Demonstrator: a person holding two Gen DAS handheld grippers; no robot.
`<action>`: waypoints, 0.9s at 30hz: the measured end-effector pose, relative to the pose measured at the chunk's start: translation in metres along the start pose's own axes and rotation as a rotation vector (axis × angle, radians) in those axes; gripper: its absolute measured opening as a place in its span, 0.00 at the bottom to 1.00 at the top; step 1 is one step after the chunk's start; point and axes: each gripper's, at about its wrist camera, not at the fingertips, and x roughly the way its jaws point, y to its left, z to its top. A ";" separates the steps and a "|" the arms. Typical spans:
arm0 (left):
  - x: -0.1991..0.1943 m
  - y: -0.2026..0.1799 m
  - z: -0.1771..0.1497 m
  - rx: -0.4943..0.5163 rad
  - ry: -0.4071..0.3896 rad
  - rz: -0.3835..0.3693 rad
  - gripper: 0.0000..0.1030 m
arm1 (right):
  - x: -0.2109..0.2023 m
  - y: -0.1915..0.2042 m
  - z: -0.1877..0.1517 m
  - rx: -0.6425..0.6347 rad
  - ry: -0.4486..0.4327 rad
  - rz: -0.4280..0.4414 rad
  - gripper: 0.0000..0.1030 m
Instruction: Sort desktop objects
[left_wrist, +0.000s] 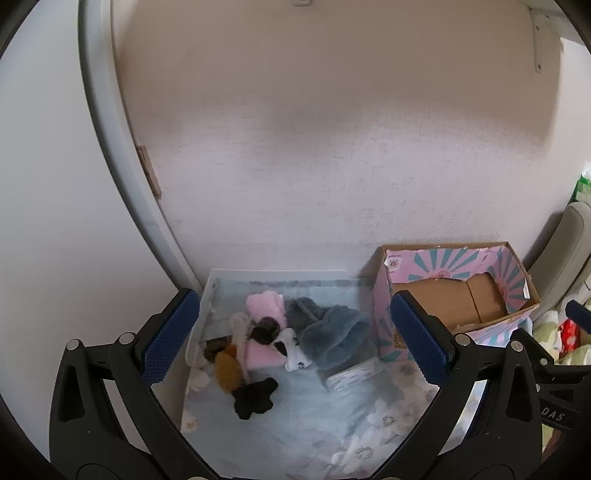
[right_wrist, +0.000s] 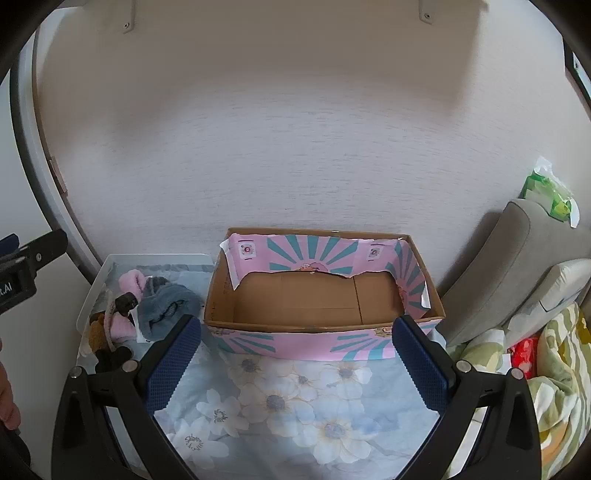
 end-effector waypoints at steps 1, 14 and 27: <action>0.001 0.002 0.002 -0.009 0.004 0.000 1.00 | 0.000 -0.001 0.001 0.001 0.001 0.000 1.00; -0.004 -0.007 -0.003 0.004 0.004 -0.004 1.00 | -0.001 -0.003 0.002 0.000 0.005 -0.005 1.00; -0.007 -0.013 -0.007 0.025 -0.007 -0.003 1.00 | -0.002 -0.005 0.002 0.006 0.000 -0.008 1.00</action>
